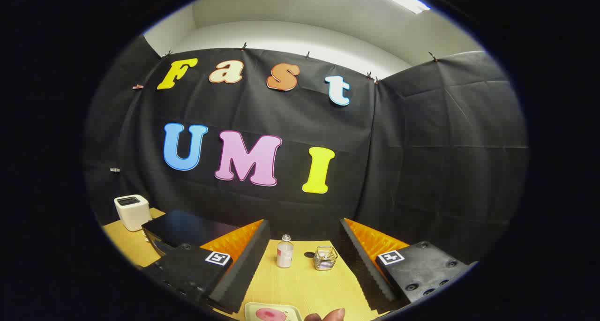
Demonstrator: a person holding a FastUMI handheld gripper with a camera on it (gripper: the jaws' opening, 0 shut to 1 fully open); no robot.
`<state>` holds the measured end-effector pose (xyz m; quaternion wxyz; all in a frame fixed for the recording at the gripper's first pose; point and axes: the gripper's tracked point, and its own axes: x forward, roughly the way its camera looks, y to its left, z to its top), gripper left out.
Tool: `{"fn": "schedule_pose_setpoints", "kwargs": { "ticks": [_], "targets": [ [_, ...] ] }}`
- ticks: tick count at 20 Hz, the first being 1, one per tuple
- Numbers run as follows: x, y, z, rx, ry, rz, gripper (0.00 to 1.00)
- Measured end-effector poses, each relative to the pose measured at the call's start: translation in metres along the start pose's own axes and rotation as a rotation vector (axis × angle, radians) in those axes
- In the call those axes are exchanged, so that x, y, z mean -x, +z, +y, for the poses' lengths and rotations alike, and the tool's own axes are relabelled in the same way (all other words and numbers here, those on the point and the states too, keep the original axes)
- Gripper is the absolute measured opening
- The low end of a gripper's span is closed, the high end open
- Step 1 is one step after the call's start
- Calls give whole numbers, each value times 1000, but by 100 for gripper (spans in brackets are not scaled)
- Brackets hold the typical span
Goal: Open the toaster oven, put the food inside, and close the toaster oven door.
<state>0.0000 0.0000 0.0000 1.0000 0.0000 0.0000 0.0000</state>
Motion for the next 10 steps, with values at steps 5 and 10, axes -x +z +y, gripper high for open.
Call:
{"fn": "schedule_pose_setpoints", "kwargs": {
  "ticks": [5,10],
  "targets": [
    [0,-4,-2,5,2,11,97],
    [1,-14,-1,-1,13,38,97]
  ]
}}
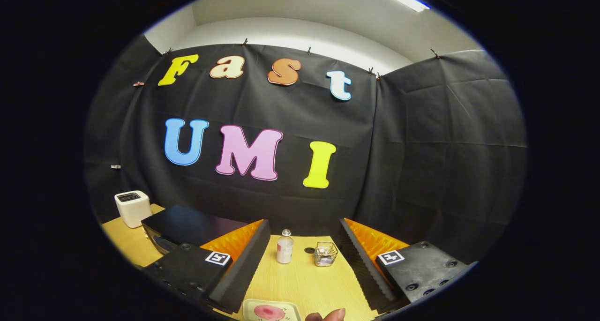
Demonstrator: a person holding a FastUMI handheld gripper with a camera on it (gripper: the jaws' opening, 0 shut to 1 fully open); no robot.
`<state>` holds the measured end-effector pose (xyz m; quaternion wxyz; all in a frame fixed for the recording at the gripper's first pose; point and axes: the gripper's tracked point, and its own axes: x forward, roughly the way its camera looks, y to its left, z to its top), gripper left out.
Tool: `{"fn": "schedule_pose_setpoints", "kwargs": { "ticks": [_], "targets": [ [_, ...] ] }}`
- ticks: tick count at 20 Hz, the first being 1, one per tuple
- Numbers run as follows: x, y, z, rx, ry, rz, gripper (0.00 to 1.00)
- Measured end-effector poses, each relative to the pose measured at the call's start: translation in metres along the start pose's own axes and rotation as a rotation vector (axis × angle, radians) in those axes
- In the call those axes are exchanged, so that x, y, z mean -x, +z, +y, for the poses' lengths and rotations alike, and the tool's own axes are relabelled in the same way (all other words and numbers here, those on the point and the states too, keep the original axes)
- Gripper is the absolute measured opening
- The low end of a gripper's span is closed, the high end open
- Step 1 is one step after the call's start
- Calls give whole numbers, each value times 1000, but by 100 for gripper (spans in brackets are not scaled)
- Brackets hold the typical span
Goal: Open the toaster oven, put the food inside, and close the toaster oven door.
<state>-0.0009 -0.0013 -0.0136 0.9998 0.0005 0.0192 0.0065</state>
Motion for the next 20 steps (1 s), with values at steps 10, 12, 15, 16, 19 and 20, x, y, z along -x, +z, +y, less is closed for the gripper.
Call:
{"fn": "schedule_pose_setpoints", "kwargs": {
  "ticks": [10,12,15,16,19,20],
  "targets": [
    [-6,-4,40,8,58,12,97],
    [-8,-5,68,10,85,16,97],
    [-11,-1,118,7,126,9,97],
    [-12,-1,137,5,138,8,97],
    [-15,-4,188,-14,168,16,97],
    [-16,-5,203,-26,174,21,97]
  ]
}}
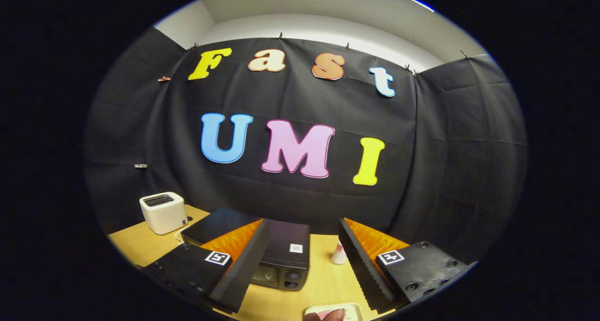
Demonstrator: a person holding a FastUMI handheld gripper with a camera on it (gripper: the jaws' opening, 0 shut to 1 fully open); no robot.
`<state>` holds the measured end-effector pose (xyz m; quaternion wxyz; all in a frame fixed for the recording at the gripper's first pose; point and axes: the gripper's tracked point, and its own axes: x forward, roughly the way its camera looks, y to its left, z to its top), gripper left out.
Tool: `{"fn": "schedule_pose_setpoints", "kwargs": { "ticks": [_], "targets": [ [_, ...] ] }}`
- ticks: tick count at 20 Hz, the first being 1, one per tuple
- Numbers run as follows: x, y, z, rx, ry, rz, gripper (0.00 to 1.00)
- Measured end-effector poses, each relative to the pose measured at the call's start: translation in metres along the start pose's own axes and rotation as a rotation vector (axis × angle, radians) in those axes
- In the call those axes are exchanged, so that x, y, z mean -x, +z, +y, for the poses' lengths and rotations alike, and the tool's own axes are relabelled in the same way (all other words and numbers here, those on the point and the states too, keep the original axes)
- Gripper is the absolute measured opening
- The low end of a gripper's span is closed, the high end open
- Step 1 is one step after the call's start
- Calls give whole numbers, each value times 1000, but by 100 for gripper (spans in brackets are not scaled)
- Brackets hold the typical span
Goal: Open the toaster oven, put the food inside, and close the toaster oven door.
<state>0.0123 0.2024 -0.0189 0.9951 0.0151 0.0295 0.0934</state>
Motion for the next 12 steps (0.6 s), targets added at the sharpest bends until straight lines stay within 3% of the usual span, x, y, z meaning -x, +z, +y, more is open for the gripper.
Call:
{"fn": "schedule_pose_setpoints", "kwargs": {
  "ticks": [6,12],
  "targets": [
    [-25,-25,64,-29,-2,35,97],
    [-53,-78,98,-43,-34,137,97]
  ]
}}
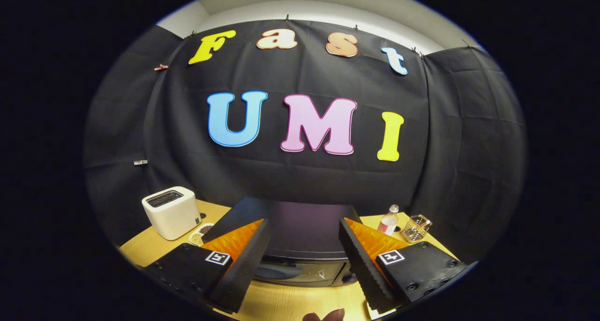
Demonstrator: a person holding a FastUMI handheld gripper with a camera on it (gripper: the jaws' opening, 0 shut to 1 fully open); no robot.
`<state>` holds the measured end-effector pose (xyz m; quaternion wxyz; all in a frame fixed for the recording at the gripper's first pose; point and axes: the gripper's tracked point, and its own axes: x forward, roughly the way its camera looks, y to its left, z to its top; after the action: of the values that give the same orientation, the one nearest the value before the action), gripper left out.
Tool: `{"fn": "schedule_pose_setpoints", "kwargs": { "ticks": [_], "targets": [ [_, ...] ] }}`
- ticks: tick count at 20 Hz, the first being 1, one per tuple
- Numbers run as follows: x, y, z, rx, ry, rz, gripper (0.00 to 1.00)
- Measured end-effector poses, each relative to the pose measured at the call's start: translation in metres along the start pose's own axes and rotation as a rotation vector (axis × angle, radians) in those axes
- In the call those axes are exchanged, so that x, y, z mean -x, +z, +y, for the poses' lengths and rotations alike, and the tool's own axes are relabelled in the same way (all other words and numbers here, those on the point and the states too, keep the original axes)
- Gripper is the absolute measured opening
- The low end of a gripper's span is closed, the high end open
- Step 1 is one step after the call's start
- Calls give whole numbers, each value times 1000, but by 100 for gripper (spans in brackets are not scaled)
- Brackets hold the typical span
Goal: Open the toaster oven, put the food inside, and close the toaster oven door.
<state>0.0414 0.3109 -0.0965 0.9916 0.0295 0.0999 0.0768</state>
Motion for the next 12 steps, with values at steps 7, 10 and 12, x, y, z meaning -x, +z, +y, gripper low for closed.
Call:
{"fn": "schedule_pose_setpoints", "kwargs": {
  "ticks": [7,10,12],
  "targets": [
    [-27,-59,24,14,-19,152,98],
    [-28,-74,34,2,-4,193,98],
    [-32,-86,35,-15,-10,232,97]
  ]
}}
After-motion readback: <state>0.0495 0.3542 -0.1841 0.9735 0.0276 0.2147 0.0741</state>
